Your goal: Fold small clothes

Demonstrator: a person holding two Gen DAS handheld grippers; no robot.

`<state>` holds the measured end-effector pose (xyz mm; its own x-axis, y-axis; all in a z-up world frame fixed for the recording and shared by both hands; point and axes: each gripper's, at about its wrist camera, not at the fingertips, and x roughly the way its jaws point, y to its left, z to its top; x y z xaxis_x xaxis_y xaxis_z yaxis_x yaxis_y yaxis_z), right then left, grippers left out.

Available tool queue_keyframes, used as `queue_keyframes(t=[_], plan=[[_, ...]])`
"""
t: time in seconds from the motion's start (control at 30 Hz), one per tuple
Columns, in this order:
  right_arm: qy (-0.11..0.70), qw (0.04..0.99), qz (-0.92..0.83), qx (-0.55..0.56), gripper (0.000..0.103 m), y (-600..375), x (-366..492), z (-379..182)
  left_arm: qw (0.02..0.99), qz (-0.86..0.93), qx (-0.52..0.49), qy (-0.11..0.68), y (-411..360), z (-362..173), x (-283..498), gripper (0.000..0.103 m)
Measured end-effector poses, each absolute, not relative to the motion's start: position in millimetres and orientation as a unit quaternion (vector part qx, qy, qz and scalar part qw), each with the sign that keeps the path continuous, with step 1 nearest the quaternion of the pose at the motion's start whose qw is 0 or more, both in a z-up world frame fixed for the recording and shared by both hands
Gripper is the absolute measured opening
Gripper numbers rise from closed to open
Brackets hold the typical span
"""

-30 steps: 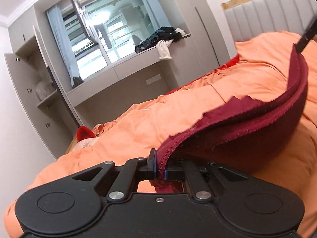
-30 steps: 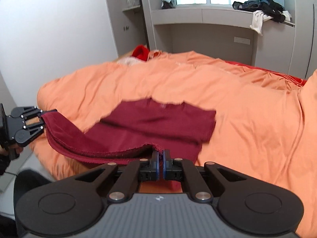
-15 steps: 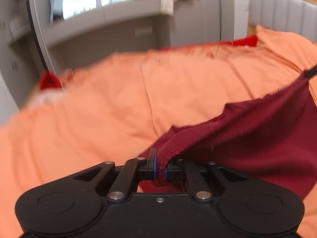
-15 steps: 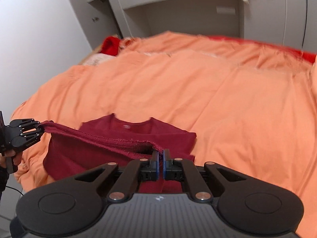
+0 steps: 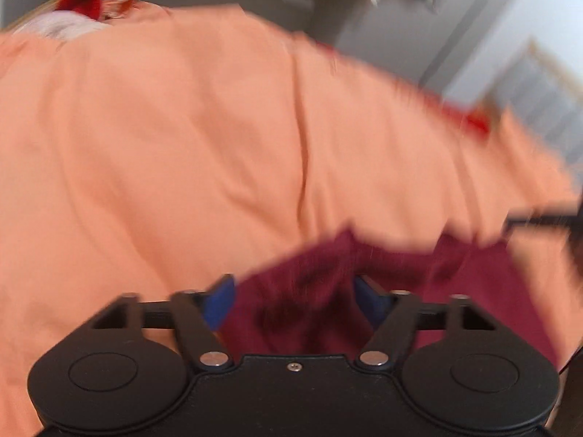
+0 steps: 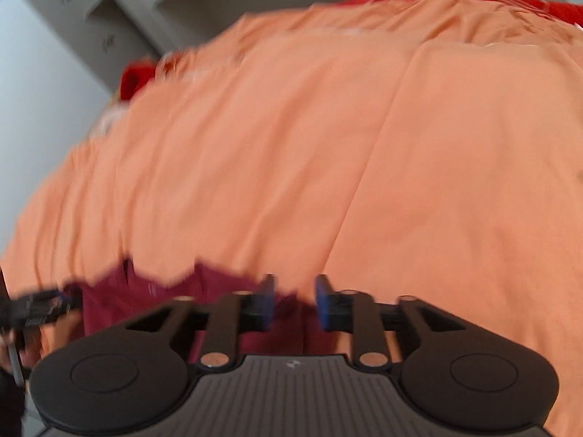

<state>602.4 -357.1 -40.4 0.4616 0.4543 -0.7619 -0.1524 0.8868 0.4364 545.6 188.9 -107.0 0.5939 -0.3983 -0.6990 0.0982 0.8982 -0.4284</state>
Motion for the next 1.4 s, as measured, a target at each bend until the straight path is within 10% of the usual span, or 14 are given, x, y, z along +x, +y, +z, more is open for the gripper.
queue_keyframes(t=[0.23, 0.9, 1.0, 1.03, 1.07, 1.4], plan=[[0.406, 0.875, 0.263, 0.034, 0.039, -351.4, 554.2, -23.4, 0.929, -0.088, -0.083, 0.350, 196.8, -66.7, 511.7, 0.099], [0.392, 0.849, 0.336, 0.116, 0.035, -361.5, 562.7, -74.9, 0.922, -0.224, -0.098, 0.299, 176.0, -142.8, 507.8, 0.082], [0.391, 0.845, 0.345, 0.116, 0.030, -355.2, 566.7, -77.0, 0.917, -0.231, -0.087, 0.314, 168.1, -145.4, 518.2, 0.055], [0.390, 0.845, 0.347, 0.114, 0.027, -352.7, 567.1, -77.0, 0.911, -0.236, -0.084, 0.328, 165.4, -147.7, 522.9, 0.021], [0.389, 0.845, 0.350, 0.110, 0.017, -350.9, 567.2, -75.9, 0.907, -0.239, -0.087, 0.336, 164.1, -150.6, 525.7, 0.010], [0.339, 0.851, 0.362, 0.174, 0.006, -359.0, 555.5, -48.4, 0.891, -0.290, -0.174, 0.304, 182.1, -120.5, 513.5, 0.008]])
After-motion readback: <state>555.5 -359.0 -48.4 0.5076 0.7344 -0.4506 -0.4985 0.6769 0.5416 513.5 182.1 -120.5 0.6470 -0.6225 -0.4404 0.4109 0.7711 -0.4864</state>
